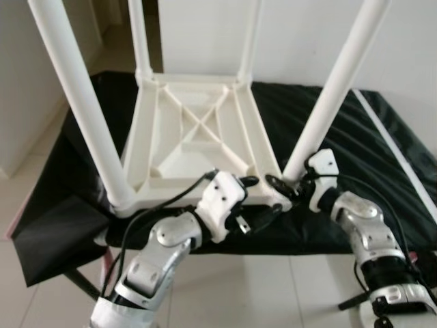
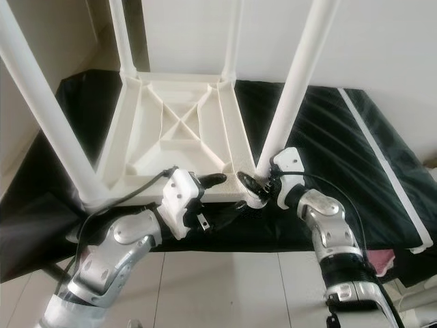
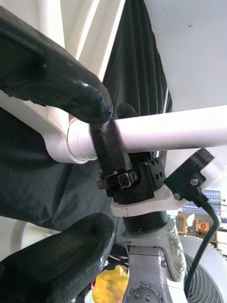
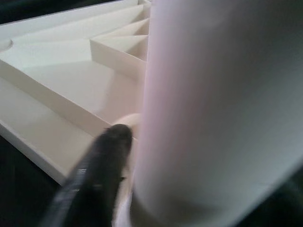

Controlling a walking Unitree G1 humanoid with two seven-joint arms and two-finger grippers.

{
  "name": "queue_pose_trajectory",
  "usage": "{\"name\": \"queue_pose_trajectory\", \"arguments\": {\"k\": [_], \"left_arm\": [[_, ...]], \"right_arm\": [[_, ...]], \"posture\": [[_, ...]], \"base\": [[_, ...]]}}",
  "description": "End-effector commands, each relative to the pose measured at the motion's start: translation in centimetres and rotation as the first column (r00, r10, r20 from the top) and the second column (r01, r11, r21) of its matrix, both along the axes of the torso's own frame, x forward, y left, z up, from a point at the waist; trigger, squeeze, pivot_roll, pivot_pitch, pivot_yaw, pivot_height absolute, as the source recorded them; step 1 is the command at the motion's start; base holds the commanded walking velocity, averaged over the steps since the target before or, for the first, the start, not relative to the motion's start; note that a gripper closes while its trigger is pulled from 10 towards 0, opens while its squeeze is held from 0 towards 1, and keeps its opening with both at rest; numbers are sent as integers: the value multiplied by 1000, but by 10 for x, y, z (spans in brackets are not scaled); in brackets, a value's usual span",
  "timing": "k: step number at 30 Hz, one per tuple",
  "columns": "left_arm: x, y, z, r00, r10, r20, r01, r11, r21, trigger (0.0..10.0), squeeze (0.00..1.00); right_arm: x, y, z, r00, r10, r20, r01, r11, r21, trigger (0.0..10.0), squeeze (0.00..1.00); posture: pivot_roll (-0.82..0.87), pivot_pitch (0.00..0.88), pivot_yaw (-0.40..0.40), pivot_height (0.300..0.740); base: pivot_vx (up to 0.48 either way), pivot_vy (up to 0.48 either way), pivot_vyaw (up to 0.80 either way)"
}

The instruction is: Building children table

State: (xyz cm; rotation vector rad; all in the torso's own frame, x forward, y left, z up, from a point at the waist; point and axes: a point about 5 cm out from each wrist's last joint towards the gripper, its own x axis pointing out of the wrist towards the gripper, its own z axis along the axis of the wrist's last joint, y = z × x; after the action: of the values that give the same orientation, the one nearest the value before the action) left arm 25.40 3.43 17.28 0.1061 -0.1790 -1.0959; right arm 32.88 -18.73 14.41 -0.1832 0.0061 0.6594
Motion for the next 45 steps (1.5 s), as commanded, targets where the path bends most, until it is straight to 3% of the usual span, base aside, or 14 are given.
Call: {"name": "queue_pose_trajectory", "arguments": {"k": [1, 3, 6, 9, 10, 16, 20, 26, 27, 29, 33, 34, 37, 45], "left_arm": [[4, -3, 2, 1000, -3, 25, 3, 1000, 2, 10000, 0], [6, -4, 2, 1000, 1, 31, -2, 1000, 8, 10000, 0], [13, -4, -10, 997, 18, -68, -17, 1000, 21, 10000, 0], [14, -3, -11, 998, 21, -65, -19, 999, 27, 10000, 0], [14, -3, -13, 998, 24, -65, -22, 999, 34, 10000, 0], [14, -2, -26, 991, 44, -126, -38, 998, 47, 10000, 0], [14, 5, -39, 984, 83, -159, -70, 994, 84, 10000, 0], [21, 10, -38, 981, 135, -137, -123, 988, 94, 10000, 0], [24, 13, -37, 977, 162, -138, -152, 985, 83, 10000, 0], [25, 13, -37, 974, 173, -147, -163, 983, 78, 10000, 0], [31, 14, -32, 968, 208, -139, -203, 978, 51, 10000, 0], [31, 14, -32, 968, 208, -139, -203, 978, 51, 10000, 0], [39, 16, -32, 954, 272, -127, -266, 962, 59, 10000, 0], [46, 16, -32, 928, 325, -180, -324, 945, 34, 10000, 0]], "right_arm": [[-4, 4, -12, 999, 31, -39, -32, 999, -19, 0, 0], [-5, 3, -15, 999, 32, -44, -33, 999, -19, 0, 0], [-11, 3, -26, 998, -1, -63, 2, 1000, 14, 0, 0], [-11, 4, -27, 998, -4, -64, 5, 1000, 17, 0, 0], [-12, 5, -28, 998, -12, -64, 15, 999, 32, 10000, 0], [-12, 7, -30, 994, -88, -61, 92, 994, 64, 10000, 0], [-11, 11, -35, 954, -294, -63, 299, 951, 84, 10000, 0], [-13, 24, -36, 919, -386, -79, 393, 908, 143, 10000, 0], [-14, 30, -36, 889, -447, -94, 457, 873, 172, 10000, 0], [-15, 32, -37, 869, -483, -106, 494, 849, 187, 10000, 0], [-15, 33, -37, 743, -656, -131, 668, 715, 205, 10000, 0], [-15, 33, -37, 743, -656, -131, 668, 715, 205, 10000, 0], [-16, 35, -42, 655, -739, -161, 755, 628, 188, 10000, 0], [-15, 46, -39, 675, -718, -170, 737, 645, 202, 10000, 0]], "posture": [[26, 0, -100, 740], [26, 0, -98, 740], [14, 0, -86, 740], [14, 0, -86, 740], [12, 0, -83, 740], [3, 0, -66, 740], [7, 0, -66, 740], [6, 0, -65, 740], [8, 0, -68, 740], [8, 0, -67, 740], [7, 0, -72, 740], [7, 0, -72, 740], [6, 0, -68, 740], [0, 0, -62, 740]], "base": [[0, 0, 0], [0, 0, 0], [0, 0, 0], [0, 0, 0], [0, 0, 0], [0, 0, 0], [0, 0, 0], [0, 0, 0], [0, 0, 0], [0, 0, 0], [0, 0, 0], [0, 0, 0], [0, 0, 0], [0, 0, 0]]}}
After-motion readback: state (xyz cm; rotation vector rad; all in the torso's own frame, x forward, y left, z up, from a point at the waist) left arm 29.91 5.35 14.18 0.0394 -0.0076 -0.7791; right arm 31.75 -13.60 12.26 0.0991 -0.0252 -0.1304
